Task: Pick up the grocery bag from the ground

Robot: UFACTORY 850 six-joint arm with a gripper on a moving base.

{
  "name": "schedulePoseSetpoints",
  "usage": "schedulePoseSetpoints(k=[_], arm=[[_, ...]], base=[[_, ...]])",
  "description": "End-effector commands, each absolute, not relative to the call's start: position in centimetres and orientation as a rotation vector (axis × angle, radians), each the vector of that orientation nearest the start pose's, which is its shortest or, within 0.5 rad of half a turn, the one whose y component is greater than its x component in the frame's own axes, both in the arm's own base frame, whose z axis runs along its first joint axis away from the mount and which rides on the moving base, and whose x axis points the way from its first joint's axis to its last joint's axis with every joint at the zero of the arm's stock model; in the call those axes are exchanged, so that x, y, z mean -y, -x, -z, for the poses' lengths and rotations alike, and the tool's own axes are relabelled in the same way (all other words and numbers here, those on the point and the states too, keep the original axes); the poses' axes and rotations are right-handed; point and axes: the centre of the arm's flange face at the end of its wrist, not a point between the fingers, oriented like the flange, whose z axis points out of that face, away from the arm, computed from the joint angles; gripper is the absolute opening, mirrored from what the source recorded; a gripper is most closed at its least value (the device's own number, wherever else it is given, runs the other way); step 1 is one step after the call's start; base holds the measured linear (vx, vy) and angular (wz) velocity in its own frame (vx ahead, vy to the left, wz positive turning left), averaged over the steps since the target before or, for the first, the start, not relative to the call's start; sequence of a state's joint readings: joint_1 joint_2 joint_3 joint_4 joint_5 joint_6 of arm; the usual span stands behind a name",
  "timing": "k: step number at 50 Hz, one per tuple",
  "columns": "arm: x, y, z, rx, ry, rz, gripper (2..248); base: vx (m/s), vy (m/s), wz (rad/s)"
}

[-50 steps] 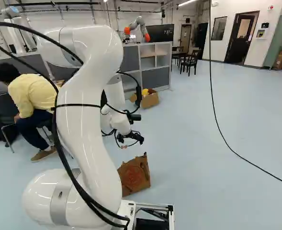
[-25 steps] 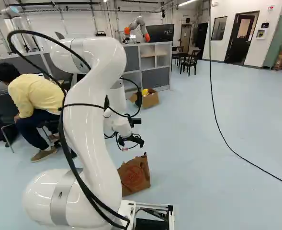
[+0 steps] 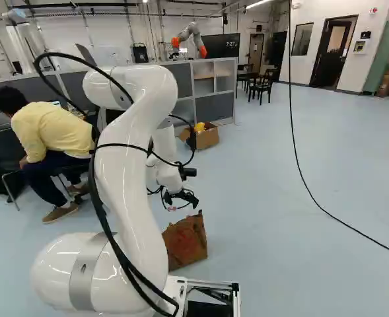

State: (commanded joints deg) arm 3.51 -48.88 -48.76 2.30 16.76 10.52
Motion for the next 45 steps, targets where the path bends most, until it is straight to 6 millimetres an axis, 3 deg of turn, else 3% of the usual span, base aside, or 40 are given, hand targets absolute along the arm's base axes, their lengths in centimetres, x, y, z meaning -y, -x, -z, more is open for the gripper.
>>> schedulePoseSetpoints(k=[45], arm=[[-2.8, -47.9, -4.2, -1.164, 2.799, 0.326, 247]], base=[[0.000, 0.000, 0.000]])
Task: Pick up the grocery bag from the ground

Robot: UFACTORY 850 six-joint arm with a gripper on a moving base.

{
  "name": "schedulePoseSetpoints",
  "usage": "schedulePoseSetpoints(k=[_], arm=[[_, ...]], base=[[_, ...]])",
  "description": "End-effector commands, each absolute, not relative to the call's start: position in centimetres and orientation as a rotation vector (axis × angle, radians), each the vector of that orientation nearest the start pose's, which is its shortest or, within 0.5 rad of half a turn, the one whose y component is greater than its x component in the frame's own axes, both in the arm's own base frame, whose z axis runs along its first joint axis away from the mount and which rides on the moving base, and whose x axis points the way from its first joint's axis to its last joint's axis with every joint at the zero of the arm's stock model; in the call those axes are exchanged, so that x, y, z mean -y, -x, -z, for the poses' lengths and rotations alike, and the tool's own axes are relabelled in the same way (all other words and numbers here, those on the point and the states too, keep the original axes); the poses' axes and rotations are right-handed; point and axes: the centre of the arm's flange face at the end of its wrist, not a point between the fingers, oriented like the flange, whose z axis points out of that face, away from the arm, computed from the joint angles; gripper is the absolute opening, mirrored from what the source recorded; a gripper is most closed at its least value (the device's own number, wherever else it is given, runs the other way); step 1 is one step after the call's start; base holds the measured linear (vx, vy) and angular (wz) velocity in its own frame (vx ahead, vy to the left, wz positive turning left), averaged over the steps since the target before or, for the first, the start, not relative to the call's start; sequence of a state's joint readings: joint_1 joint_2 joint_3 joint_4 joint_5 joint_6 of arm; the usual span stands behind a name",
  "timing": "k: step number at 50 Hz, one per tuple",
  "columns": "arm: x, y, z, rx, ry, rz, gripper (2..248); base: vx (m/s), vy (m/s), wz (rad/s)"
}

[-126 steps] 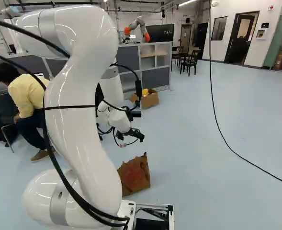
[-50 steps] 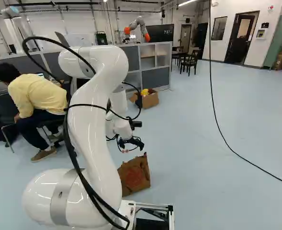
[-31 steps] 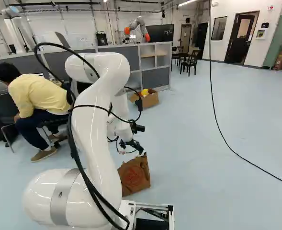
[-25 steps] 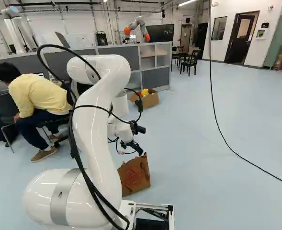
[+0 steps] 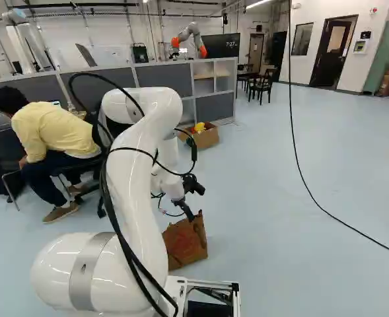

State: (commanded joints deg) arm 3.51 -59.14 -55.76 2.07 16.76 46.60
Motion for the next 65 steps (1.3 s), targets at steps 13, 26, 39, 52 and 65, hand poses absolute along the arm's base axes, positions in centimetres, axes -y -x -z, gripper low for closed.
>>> schedulePoseSetpoints(k=[13, 26, 39, 52, 65], arm=[[-2.9, -48.2, -2.3, -1.379, 2.692, 0.295, 247], [-2.9, -48.4, -0.4, -1.411, 2.682, 0.278, 247], [-2.9, -48.7, 1.6, -1.414, 2.688, 0.264, 247], [-2.9, -48.8, 3.5, -1.417, 2.693, 0.252, 247], [-2.9, -49.0, 5.5, -1.419, 2.698, 0.242, 247]], base=[[0.000, 0.000, 0.000], [0.000, 0.000, 0.000], [0.000, 0.000, 0.000], [0.000, 0.000, 0.000], [0.000, 0.000, 0.000]])
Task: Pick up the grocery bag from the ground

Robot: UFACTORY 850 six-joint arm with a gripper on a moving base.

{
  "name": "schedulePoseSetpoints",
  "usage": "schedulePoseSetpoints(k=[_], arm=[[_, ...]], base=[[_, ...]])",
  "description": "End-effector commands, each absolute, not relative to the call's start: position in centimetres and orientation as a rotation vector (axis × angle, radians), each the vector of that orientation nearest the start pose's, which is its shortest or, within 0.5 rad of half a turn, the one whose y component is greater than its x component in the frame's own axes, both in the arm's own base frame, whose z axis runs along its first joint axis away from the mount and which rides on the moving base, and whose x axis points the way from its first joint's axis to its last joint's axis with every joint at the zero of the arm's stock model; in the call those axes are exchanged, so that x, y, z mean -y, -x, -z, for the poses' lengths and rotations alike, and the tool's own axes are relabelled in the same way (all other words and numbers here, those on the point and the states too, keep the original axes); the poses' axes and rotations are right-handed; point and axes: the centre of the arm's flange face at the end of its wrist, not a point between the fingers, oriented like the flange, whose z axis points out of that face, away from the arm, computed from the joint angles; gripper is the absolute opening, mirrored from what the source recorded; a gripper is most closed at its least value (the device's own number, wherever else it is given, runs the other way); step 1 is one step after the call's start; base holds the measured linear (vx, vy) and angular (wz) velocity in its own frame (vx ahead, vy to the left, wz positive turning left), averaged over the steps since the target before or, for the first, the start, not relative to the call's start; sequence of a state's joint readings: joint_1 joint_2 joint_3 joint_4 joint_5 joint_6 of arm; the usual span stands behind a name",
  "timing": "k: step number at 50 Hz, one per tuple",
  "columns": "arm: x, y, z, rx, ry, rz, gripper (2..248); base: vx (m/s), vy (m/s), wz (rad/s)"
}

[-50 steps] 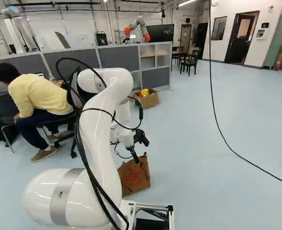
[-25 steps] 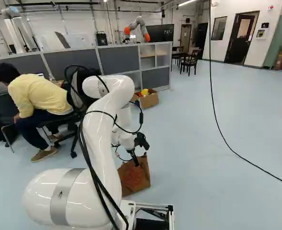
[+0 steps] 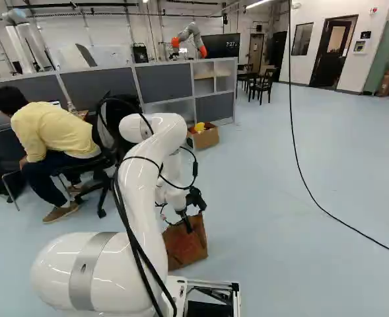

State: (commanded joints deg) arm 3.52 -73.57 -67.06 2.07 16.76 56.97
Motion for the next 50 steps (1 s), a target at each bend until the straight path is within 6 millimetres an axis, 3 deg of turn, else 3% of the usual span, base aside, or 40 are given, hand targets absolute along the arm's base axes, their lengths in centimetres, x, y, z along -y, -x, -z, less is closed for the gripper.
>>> schedulePoseSetpoints(k=[17, 18, 22, 23, 27, 28, 32, 33, 38, 39, 43, 44, 50], arm=[[-2.9, -49.1, 6.9, -1.421, 2.701, 0.235, 238], [-2.9, -49.1, 6.9, -1.421, 2.701, 0.235, 201], [-2.9, -49.1, 6.9, -1.421, 2.701, 0.235, 201], [-2.9, -49.1, 6.9, -1.421, 2.701, 0.235, 163], [-2.9, -49.1, 6.9, -1.421, 2.701, 0.235, 163], [-2.9, -49.1, 6.9, -1.421, 2.701, 0.235, 124], [-2.9, -49.1, 6.9, -1.421, 2.701, 0.235, 124], [-2.9, -49.1, 6.9, -1.421, 2.701, 0.235, 85], [-2.9, -49.1, 6.9, -1.421, 2.701, 0.235, 85], [-2.9, -49.1, 6.9, -1.421, 2.701, 0.235, 48], [-2.9, -49.1, 6.9, -1.421, 2.701, 0.235, 48], [-2.9, -49.1, 6.9, -1.421, 2.701, 0.235, 23], [-2.9, -49.1, 6.8, -1.421, 2.701, 0.235, 23]], base=[[0.000, 0.000, 0.000], [0.000, 0.000, 0.000], [0.000, 0.000, 0.000], [0.000, 0.000, 0.000], [0.000, 0.000, 0.000], [0.000, 0.000, 0.000], [0.000, 0.000, 0.000], [0.000, 0.000, 0.000], [0.000, 0.000, 0.000], [0.000, 0.000, 0.000], [0.000, 0.000, 0.000], [0.000, 0.000, 0.000], [0.000, 0.000, 0.000]])
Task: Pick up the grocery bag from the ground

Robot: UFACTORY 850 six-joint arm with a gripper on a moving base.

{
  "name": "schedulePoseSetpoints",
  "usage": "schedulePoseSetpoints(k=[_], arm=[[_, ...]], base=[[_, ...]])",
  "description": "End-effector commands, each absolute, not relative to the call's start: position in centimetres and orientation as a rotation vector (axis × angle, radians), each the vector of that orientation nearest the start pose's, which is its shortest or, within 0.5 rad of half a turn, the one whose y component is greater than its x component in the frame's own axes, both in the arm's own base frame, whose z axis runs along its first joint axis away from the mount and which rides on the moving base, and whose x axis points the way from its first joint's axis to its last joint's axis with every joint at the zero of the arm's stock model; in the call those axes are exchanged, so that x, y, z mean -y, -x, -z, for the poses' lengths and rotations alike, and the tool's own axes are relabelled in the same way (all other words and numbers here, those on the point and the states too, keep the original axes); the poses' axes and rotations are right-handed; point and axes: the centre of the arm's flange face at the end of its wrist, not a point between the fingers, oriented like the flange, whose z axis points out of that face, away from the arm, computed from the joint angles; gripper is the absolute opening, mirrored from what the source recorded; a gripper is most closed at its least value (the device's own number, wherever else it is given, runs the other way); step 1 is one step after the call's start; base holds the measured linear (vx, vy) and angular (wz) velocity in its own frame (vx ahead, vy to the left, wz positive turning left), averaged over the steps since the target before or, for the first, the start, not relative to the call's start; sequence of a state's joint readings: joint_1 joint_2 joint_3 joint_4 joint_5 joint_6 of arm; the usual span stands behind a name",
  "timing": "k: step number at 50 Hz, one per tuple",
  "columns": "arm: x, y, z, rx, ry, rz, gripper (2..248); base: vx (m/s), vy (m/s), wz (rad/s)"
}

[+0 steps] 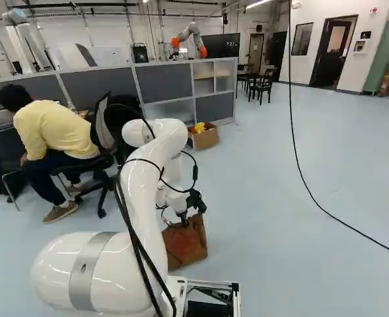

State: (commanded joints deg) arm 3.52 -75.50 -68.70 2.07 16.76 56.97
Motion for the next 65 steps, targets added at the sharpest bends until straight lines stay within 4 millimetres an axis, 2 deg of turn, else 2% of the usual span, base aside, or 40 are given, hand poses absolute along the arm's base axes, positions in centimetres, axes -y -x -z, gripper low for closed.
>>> schedulePoseSetpoints(k=[65], arm=[[-2.9, -47.7, -2.7, -1.397, 2.660, 0.331, 23]], base=[[0.000, 0.000, 0.000]])
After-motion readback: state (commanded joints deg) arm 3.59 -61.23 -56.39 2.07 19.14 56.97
